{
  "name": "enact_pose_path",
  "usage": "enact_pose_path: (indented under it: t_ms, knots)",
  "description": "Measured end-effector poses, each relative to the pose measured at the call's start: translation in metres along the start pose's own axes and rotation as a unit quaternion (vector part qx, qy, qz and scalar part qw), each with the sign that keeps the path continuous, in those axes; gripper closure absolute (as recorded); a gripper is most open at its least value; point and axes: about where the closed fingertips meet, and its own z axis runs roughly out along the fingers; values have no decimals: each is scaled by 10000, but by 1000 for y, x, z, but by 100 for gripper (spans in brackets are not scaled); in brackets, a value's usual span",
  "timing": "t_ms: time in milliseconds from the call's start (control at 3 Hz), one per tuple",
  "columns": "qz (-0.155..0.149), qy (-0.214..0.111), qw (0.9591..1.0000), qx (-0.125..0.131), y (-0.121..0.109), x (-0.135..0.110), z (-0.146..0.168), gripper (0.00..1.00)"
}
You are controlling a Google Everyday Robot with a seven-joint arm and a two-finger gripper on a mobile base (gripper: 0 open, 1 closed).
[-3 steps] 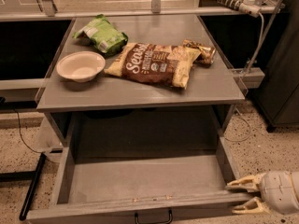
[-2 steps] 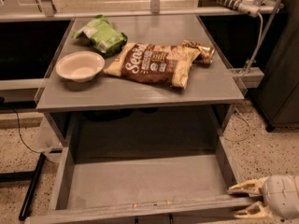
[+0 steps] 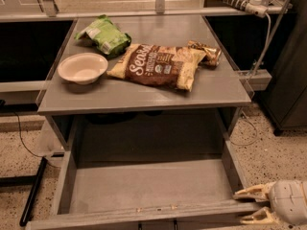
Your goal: Open top drawer
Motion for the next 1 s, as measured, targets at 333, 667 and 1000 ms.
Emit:
enact_pose_path:
  t_ms: [333,667,1000]
  knots:
    - [0,0,10000,0,0,0,0,36]
    - [0,0,10000,0,0,0,0,12]
    - [0,0,10000,0,0,0,0,0]
